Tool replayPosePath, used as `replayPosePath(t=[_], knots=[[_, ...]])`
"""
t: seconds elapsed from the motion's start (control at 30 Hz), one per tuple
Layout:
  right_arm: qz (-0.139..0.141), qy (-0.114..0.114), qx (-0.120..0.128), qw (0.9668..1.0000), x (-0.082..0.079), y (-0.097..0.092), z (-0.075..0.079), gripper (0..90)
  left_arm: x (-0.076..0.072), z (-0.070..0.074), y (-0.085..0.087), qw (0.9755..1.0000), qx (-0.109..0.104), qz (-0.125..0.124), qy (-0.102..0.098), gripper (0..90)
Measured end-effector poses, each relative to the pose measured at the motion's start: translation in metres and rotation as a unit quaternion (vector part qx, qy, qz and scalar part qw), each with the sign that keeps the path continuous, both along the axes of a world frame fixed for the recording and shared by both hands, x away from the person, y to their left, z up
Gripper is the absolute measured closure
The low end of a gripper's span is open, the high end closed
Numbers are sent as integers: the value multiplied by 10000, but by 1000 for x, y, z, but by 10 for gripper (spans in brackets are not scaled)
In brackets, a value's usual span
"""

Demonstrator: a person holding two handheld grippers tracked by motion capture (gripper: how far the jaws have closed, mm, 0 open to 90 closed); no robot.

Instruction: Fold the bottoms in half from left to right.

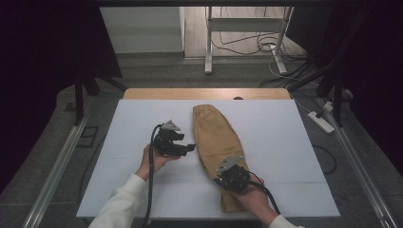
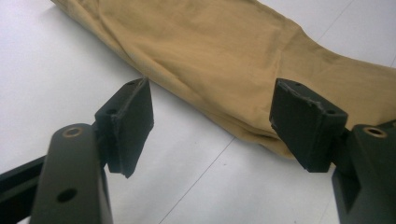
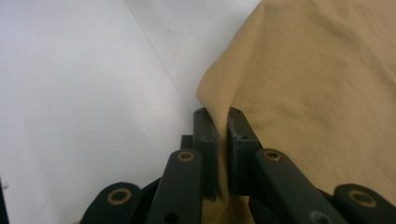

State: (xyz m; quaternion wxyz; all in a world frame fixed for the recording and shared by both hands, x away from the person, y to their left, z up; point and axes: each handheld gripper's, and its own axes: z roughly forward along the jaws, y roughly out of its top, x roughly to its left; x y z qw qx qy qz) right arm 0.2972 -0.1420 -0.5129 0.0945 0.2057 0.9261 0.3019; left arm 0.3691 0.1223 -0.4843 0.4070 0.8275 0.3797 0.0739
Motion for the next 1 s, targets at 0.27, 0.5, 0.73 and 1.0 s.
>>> replayPosePath(t=[0.27, 0.5, 0.73, 1.0], knots=[[96, 78, 292, 9995, -2, 9, 3, 842, 0, 1, 1, 10000, -20, 3, 11, 299], [358, 136, 325, 9987, -7, 31, 0, 841, 1, 1, 4, 10000, -44, 32, 8, 298], [546, 220, 336, 9977, -12, 45, -2, 841, 1, 2, 6, 10000, -68, 53, -10, 298], [711, 288, 365, 9964, -20, 53, -2, 839, 1, 2, 6, 10000, -54, 41, -1, 296]])
